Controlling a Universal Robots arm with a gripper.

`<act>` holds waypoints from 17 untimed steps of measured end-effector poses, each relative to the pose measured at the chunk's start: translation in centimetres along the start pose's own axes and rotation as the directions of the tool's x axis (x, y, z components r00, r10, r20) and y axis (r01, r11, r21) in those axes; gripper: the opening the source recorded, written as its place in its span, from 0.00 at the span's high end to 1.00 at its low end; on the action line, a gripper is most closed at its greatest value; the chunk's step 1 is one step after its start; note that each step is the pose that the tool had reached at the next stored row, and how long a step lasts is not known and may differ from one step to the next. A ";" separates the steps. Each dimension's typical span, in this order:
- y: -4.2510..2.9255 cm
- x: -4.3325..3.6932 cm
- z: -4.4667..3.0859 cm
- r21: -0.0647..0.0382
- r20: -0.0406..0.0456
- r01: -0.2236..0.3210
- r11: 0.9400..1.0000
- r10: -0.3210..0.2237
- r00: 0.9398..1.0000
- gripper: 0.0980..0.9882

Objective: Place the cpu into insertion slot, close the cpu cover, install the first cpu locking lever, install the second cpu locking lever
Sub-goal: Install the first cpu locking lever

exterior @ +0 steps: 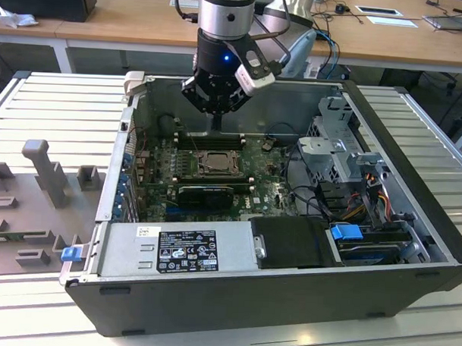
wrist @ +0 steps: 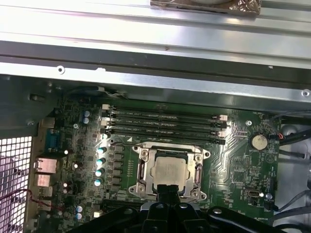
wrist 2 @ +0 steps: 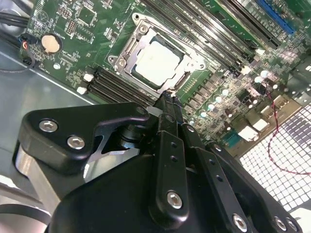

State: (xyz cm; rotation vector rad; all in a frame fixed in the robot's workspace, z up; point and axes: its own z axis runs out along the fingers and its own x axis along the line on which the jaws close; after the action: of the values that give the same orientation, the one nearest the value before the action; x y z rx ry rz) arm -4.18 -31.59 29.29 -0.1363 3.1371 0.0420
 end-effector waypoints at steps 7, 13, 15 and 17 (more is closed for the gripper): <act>0.02 0.20 0.00 0.000 0.000 0.006 1.000 -0.006 1.000 0.99; 0.03 0.33 -0.01 0.000 0.000 0.011 1.000 -0.011 1.000 0.99; 0.03 0.40 0.00 0.000 0.000 0.013 1.000 -0.013 1.000 0.99; 0.04 0.45 0.00 0.000 0.000 0.015 1.000 -0.015 1.000 0.99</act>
State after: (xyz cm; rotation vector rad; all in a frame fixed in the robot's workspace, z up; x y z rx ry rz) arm -4.63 -31.59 29.29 -0.1603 3.1362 0.0420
